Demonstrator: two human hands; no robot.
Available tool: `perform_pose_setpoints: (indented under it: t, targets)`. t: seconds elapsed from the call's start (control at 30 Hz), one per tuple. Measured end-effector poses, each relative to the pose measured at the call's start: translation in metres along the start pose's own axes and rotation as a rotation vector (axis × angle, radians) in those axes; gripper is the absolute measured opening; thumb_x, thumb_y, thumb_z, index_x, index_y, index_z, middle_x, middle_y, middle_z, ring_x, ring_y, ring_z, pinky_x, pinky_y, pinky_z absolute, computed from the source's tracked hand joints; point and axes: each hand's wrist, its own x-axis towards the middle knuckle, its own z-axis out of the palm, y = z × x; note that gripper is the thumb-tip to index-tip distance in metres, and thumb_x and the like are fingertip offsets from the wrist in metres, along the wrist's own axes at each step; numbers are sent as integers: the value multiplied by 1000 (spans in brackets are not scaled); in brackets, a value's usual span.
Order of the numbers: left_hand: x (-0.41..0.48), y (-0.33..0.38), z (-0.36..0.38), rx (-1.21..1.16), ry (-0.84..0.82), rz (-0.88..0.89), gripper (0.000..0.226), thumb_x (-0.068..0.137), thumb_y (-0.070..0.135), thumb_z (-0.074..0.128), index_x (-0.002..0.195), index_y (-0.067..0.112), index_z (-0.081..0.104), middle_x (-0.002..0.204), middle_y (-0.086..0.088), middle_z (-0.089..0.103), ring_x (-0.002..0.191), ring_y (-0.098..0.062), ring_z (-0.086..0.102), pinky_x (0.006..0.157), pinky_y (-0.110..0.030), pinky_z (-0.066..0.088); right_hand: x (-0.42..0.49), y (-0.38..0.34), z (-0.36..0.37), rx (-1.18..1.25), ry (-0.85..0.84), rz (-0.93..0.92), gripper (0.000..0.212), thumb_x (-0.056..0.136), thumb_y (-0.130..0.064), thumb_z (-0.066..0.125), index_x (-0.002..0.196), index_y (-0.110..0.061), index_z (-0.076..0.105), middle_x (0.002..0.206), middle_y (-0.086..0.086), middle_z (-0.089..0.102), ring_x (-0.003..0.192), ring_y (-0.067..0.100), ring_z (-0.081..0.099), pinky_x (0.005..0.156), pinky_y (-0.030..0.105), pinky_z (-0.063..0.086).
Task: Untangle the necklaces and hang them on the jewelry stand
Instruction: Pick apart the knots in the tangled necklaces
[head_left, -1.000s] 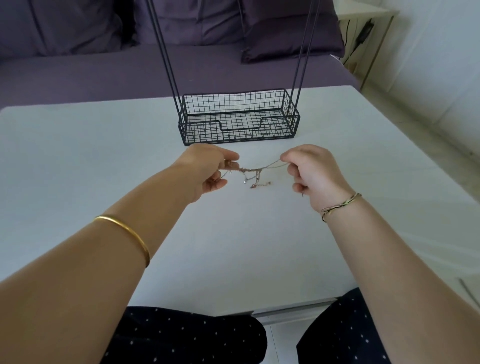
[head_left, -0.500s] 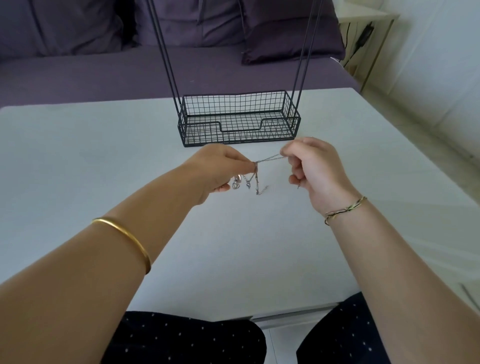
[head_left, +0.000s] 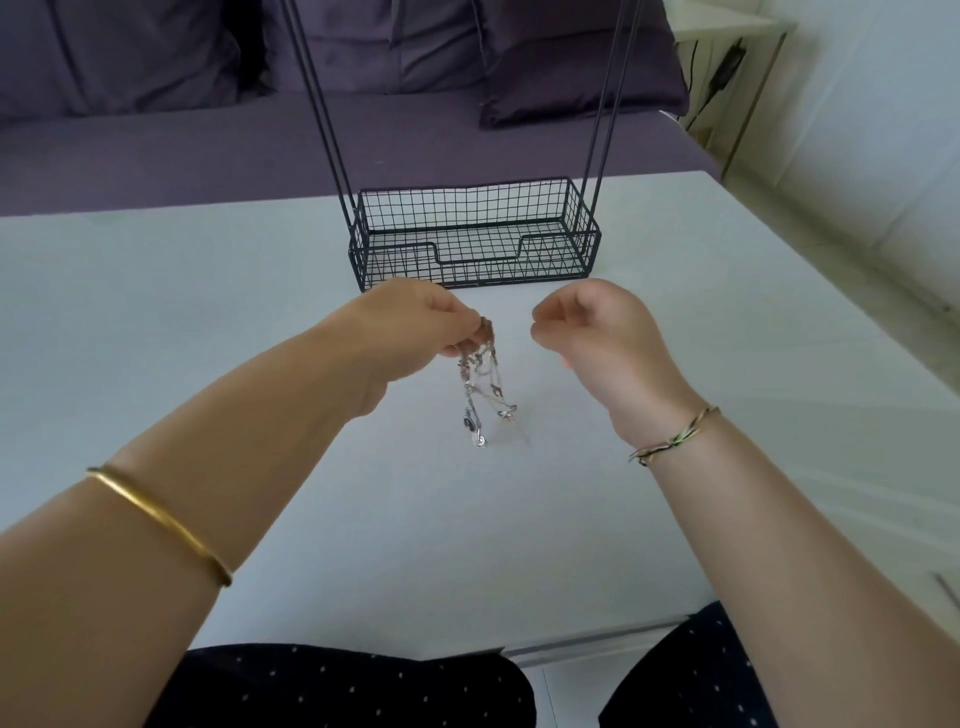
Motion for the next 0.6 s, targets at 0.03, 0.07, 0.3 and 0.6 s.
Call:
perform_pose_setpoints:
  t: [0.03,0.07,0.3,0.6]
  targets:
    - [-1,2,1,-3,-10,0,19,96,21,51,88,16,68,103,1,70,99,-11,60,67,-18,36,-1,-2,0,13,-14,1,15,81,-4,62,76,-18,63,70,-11,58,60,2,50,51,9,38]
    - [-2,4,2,-7,-18,-1,20,97,20,50,89,15,67,99,1,70,93,-10,61,66,-19,35,-3,-5,-1,31,-30,13,17,81,-4,63,74,-20,65,69,-11,60,61,1,51,53,10,39]
    - [-7,7,4,-21,-3,21,22,98,19,47,84,15,64,84,2,68,75,-6,59,59,-14,41,-9,-13,2,107,-108,36,8,78,-19,72,72,-14,70,67,-9,64,62,-1,55,59,13,41]
    - [-9,9,7,-7,40,40,24,96,22,50,80,15,66,80,0,71,75,-8,62,83,-27,40,-11,-9,6,-36,-111,-116,15,79,-12,71,67,-21,67,70,-8,68,63,3,59,66,22,47]
